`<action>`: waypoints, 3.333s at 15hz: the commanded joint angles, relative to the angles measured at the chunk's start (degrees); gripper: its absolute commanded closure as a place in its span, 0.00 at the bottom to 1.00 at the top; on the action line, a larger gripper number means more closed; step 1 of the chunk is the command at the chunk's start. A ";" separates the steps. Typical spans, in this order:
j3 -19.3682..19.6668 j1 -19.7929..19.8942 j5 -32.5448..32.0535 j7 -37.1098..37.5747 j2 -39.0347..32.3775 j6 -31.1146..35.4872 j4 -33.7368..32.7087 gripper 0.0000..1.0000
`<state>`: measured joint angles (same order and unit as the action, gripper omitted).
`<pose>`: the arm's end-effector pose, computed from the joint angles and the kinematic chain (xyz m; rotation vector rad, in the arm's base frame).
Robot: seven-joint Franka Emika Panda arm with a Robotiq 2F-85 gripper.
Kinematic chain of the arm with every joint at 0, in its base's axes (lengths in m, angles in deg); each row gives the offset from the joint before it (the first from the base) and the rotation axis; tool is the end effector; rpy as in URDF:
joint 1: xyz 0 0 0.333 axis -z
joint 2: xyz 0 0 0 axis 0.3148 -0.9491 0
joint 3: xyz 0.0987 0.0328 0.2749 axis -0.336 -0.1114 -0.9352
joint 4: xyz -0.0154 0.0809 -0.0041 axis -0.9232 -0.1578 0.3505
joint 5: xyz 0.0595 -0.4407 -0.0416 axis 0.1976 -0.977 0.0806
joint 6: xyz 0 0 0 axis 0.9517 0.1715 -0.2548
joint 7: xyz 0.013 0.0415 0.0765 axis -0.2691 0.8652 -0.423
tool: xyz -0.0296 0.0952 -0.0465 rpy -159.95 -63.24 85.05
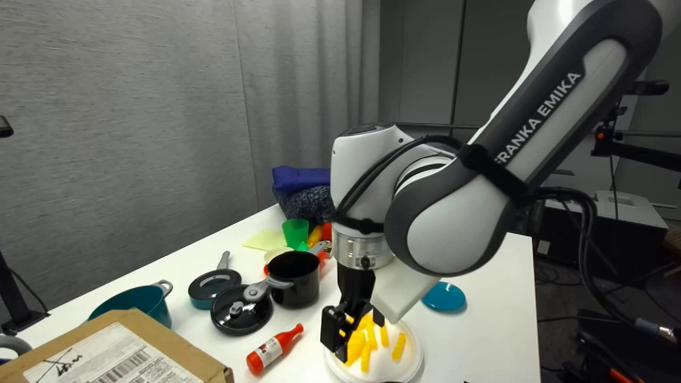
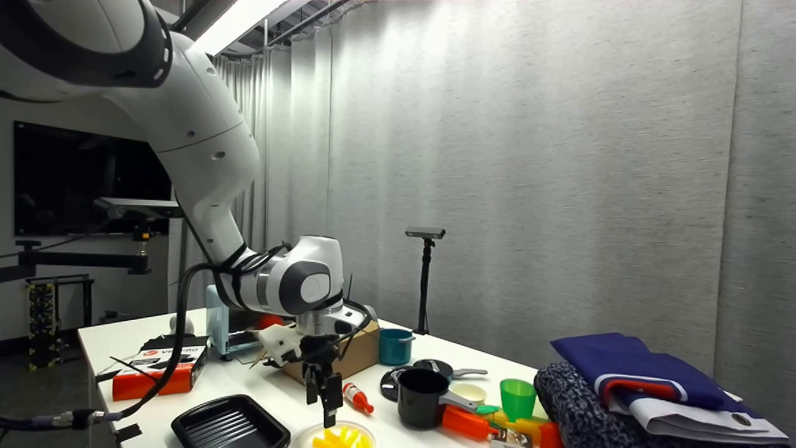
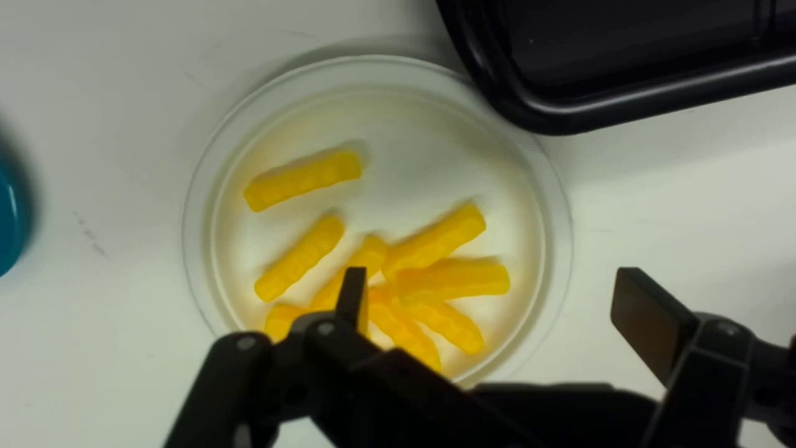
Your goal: Push the plate to the right
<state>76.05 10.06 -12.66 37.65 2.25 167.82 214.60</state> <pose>0.5637 0.1461 0.1672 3.1047 -0.3161 0.0682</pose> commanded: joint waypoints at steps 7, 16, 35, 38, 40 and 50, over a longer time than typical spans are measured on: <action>3.00 -5.03 0.36 -0.80 -6.25 -2.75 -4.92 0.00; 8.72 -7.40 -3.49 1.71 -7.07 -7.84 -6.08 0.00; 8.63 -4.79 -1.98 0.36 5.38 -4.46 6.01 0.00; 7.70 -3.94 -2.07 -2.79 6.28 -4.03 9.11 0.00; 7.49 -3.49 -2.46 -5.65 6.19 -4.19 9.87 0.00; 9.41 -4.16 -15.87 2.39 3.81 2.18 9.45 0.00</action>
<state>86.99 5.12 -29.87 41.12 6.05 168.44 223.56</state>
